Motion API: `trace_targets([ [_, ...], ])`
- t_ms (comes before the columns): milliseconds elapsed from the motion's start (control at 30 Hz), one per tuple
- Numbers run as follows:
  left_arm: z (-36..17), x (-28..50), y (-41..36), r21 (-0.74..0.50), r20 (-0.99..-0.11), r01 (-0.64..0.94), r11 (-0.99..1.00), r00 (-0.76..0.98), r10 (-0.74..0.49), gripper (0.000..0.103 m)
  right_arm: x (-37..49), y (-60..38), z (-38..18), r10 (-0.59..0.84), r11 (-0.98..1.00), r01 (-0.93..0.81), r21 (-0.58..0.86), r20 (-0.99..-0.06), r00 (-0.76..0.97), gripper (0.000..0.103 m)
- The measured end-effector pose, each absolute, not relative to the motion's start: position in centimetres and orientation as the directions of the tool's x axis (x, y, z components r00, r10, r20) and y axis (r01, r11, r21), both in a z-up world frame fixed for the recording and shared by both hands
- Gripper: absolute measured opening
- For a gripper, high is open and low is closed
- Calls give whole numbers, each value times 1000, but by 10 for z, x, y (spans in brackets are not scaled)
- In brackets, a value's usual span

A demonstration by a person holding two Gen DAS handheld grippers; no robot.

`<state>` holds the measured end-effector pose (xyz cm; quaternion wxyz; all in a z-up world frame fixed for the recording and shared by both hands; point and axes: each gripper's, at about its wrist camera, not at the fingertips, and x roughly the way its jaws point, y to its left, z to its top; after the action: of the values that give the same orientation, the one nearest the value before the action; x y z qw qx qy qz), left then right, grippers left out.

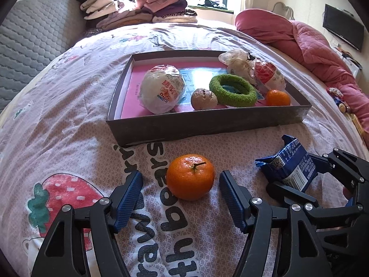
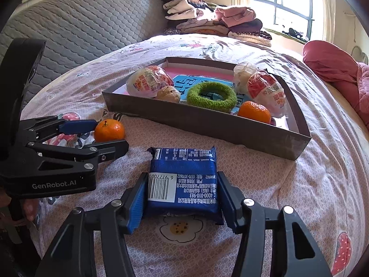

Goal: Organize objects
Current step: 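Close left tool on the tangerine while right tool grasps the blue snack packet, then carry the tangerine in left tool and snack packet in right tool over the tray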

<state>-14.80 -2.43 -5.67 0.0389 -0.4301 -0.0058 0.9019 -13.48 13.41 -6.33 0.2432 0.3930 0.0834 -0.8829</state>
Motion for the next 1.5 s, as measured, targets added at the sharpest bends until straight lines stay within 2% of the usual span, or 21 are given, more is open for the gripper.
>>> trace_targets([
  [167, -56, -147, -22, -51, -773, -79, -996, -628, 90, 51, -135, 137, -62, -376, -871, 487, 67, -728, -573, 56],
  [233, -55, -146, -22, -56, -770, -83, -995, -631, 96, 40, -134, 138, -61, -381, -872, 484, 75, -726, -573, 55],
  [1000, -44, -142, -19, -27, -752, -90, -996, -654, 80, 40, -131, 142, -46, -410, -870, 483, 97, -686, -601, 55],
  [1500, -12, -154, -21, -17, -705, -110, -994, -703, 90, 40, -149, 144, -3, -410, -877, 476, 64, -617, -672, 55],
])
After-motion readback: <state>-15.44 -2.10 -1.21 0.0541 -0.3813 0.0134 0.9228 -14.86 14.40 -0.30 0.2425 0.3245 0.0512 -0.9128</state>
